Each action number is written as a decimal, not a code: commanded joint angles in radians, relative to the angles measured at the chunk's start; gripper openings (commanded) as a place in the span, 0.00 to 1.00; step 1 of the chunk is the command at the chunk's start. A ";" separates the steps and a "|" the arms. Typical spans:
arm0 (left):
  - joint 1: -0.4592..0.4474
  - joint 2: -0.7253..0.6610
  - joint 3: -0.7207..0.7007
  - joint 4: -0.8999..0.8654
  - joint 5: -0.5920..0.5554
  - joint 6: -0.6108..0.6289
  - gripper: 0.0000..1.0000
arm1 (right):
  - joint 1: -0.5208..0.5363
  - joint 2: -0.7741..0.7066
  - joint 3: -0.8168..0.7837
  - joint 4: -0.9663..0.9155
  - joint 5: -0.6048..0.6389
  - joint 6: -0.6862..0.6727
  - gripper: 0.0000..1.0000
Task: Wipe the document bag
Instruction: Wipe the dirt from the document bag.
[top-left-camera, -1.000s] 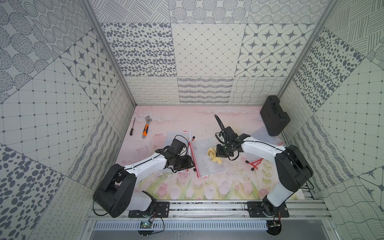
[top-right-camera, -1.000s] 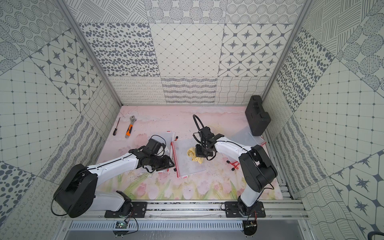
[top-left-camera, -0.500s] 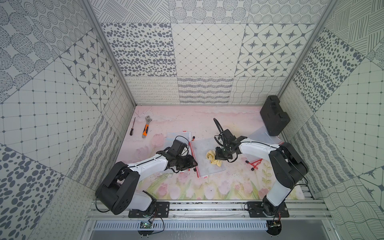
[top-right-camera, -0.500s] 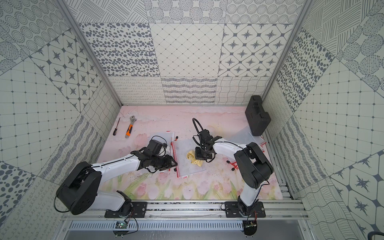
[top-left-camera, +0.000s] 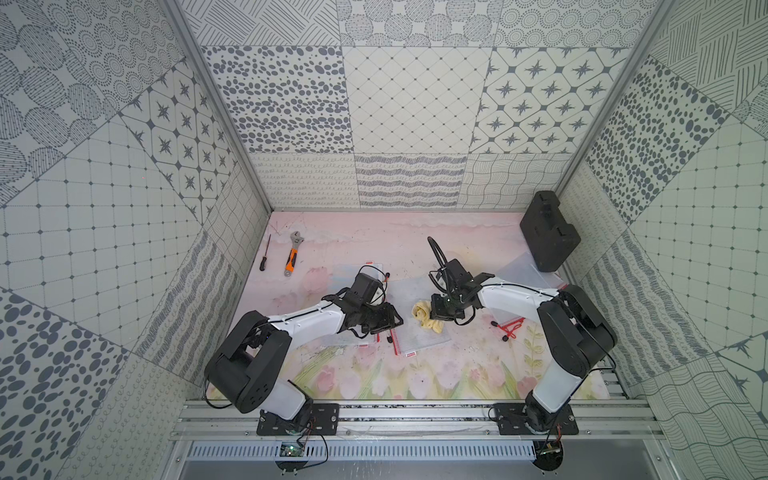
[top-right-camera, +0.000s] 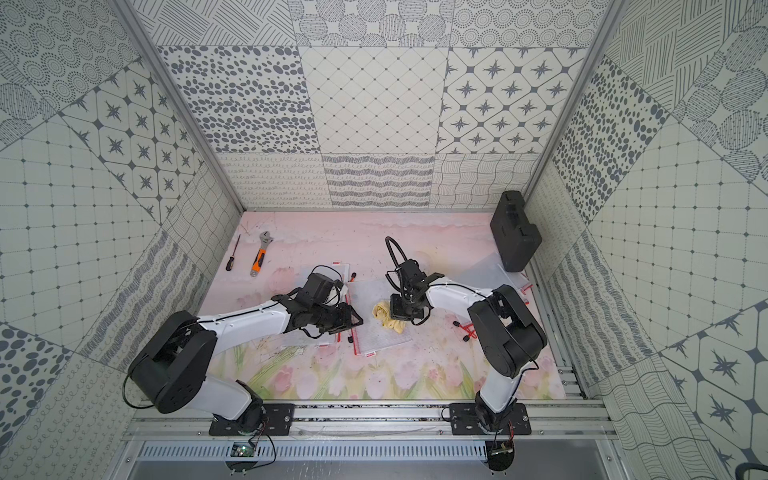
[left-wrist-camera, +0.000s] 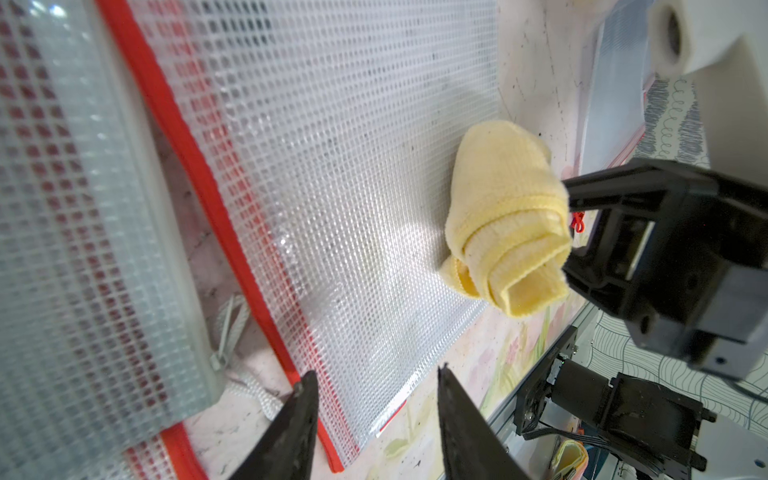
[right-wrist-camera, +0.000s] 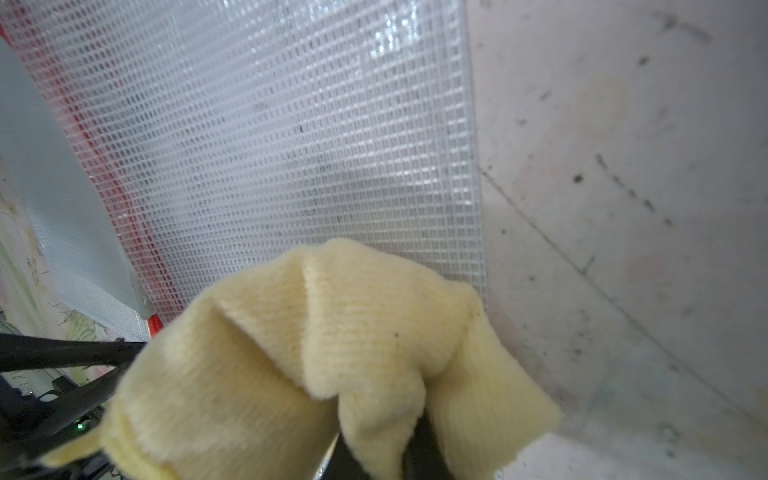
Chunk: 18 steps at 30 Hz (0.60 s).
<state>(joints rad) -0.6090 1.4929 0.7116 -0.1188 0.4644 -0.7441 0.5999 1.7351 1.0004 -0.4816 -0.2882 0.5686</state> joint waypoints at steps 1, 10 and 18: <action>-0.008 -0.024 0.007 -0.025 -0.037 0.001 0.47 | 0.006 0.017 -0.026 0.003 0.011 -0.001 0.00; -0.035 0.008 0.031 -0.106 -0.096 0.022 0.46 | 0.006 0.034 -0.024 0.012 -0.002 0.002 0.00; -0.049 0.039 0.028 -0.102 -0.124 0.017 0.46 | 0.005 0.039 -0.027 0.012 -0.007 0.003 0.00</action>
<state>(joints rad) -0.6434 1.5120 0.7288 -0.1871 0.3870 -0.7471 0.5999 1.7363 1.0000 -0.4793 -0.2955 0.5686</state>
